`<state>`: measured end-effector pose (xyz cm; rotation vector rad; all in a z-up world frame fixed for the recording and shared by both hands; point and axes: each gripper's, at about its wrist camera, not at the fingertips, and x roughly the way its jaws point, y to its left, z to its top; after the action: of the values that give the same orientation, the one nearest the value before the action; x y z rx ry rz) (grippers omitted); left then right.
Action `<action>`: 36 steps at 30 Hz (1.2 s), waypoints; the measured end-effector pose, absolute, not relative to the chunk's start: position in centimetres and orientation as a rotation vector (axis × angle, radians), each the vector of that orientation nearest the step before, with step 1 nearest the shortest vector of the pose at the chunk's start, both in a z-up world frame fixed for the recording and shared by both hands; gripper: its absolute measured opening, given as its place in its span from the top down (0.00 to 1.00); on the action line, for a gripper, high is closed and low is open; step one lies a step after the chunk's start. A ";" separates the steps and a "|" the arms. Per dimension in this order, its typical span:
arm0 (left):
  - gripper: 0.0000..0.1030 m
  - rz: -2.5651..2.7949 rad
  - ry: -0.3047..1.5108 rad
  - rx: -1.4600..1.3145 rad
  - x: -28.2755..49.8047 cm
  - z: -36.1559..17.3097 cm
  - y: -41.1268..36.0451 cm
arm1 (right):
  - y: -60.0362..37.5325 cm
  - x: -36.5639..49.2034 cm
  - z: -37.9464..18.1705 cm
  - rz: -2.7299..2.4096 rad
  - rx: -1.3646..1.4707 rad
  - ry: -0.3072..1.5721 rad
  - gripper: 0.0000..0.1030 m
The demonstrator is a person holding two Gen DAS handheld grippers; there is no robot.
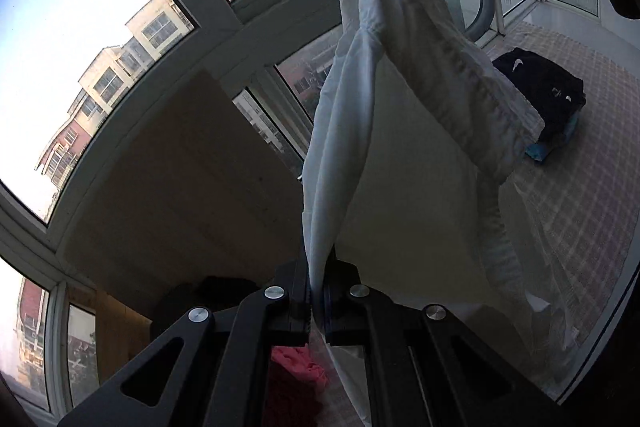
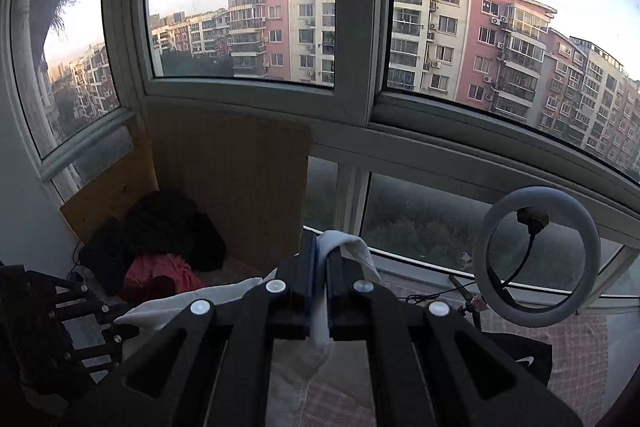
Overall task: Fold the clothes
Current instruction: 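Raise the white shirt with both grippers, shaking it out, then lower the shirt onto the mat and open both grippers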
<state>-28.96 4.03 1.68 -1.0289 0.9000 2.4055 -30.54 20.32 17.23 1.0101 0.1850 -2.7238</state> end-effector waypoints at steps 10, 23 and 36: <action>0.94 2.250 0.770 -1.432 -43.2 -18.6 8.0 | 25.3 -41.6 -3.1 -2.538 1.520 0.089 0.94; 0.92 2.253 0.655 -1.581 -44.5 -21.1 5.4 | 25.6 -40.3 -2.6 -2.466 1.635 0.159 0.81; 0.58 2.331 0.662 -1.458 -37.9 -13.6 -4.0 | 19.5 -26.2 -17.9 -2.060 1.707 -0.058 0.68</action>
<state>-37.89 -4.02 -13.65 -1.4581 0.6617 2.3306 -26.21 19.46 -17.89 1.7067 -0.0576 -2.0601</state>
